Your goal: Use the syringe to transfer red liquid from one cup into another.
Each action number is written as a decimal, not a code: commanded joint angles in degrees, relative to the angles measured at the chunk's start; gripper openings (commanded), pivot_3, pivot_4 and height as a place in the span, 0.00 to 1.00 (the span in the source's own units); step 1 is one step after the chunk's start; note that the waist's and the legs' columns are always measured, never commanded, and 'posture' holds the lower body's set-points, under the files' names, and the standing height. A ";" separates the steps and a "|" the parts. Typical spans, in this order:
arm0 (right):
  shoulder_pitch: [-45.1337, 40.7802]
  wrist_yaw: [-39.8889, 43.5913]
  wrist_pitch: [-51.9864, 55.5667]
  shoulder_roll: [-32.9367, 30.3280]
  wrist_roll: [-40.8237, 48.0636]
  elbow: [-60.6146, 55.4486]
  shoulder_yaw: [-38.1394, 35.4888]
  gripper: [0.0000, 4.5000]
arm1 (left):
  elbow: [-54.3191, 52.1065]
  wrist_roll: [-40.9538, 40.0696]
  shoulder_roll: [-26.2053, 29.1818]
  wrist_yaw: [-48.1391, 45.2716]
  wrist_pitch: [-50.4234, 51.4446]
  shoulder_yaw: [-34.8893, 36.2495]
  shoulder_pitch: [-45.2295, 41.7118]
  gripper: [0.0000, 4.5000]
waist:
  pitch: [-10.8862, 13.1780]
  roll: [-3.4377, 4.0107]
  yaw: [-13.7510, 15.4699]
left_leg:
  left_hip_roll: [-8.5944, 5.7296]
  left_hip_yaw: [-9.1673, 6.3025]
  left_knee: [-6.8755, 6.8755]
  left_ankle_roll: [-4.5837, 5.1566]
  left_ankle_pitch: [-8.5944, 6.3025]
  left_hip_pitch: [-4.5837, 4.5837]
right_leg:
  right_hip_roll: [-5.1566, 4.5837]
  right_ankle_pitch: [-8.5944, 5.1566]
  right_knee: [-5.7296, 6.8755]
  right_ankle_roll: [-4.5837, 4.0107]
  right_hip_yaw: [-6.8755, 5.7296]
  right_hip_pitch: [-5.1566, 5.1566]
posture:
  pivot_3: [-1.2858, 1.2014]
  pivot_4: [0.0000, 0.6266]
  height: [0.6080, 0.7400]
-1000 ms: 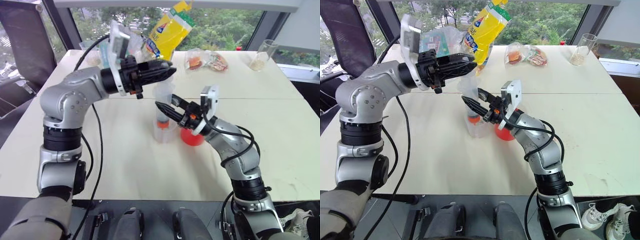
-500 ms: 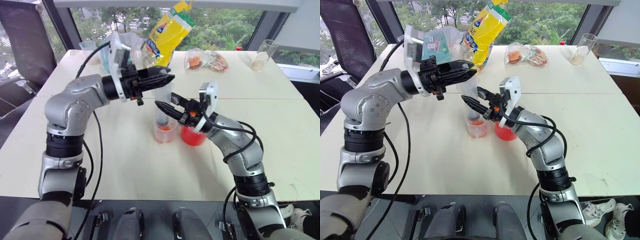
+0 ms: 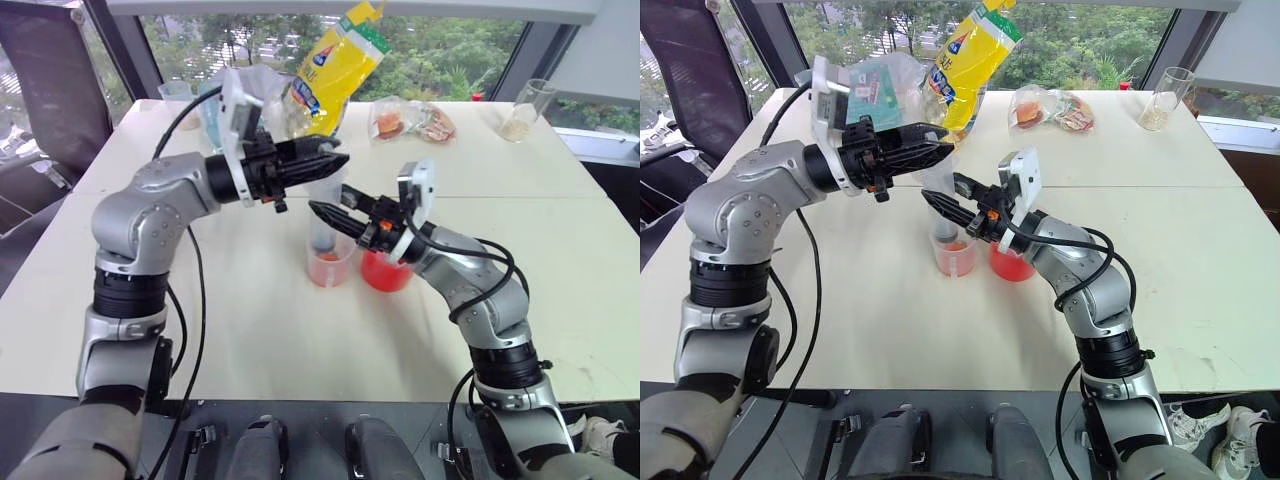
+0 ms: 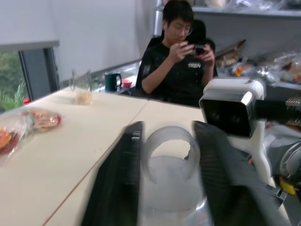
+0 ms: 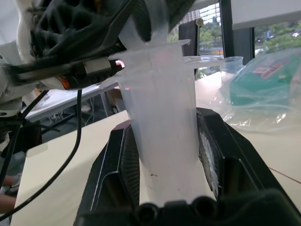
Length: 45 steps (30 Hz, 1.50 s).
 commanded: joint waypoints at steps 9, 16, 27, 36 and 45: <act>-0.55 0.34 -2.13 -0.41 1.34 -2.56 -3.57 0.31 | -3.23 -3.04 8.08 2.63 3.25 8.97 3.43 0.99 | 0.00 -0.01 -0.13 | 0.03 0.00 -0.03 0.00 0.00 0.00 | 0.00 0.00 -0.01 0.00 0.00 -0.02 | 0.52 0.24 1.00; -10.17 -9.07 9.82 -1.47 10.94 -2.16 -12.04 0.31 | -6.71 -3.16 9.95 4.41 2.50 11.04 10.85 0.99 | 0.01 0.00 -0.01 | -0.04 0.03 -0.02 0.03 -0.01 0.00 | -0.31 0.00 0.00 0.00 -0.03 0.00 | 0.52 0.24 1.00; -32.45 -22.05 51.95 -25.82 9.35 25.84 -12.60 0.31 | -14.72 -4.68 6.10 8.53 1.48 10.32 19.72 0.99 | -0.04 -0.07 0.18 | -0.07 0.10 -0.18 0.22 -0.13 -0.05 | -0.45 0.00 -0.37 -0.03 -0.05 0.04 | 0.52 0.24 1.00; -29.80 -8.77 48.17 -30.46 -3.80 43.39 6.05 0.31 | -17.56 -6.23 6.09 9.63 1.94 10.88 22.58 0.99 | -0.02 -0.04 -0.12 | -0.05 0.18 -0.16 0.23 -0.13 -0.21 | -0.34 0.00 -0.36 -0.02 0.03 -0.14 | 0.52 0.24 1.00; -29.01 -1.22 38.97 -26.97 -13.30 56.22 10.15 0.61 | -20.69 -8.21 7.95 10.73 3.19 11.41 25.17 1.00 | -0.03 -0.06 0.31 | -0.08 0.11 -0.07 0.23 -0.13 -0.21 | -0.36 0.00 -0.38 -0.01 -0.04 -0.05 | 0.52 0.24 1.00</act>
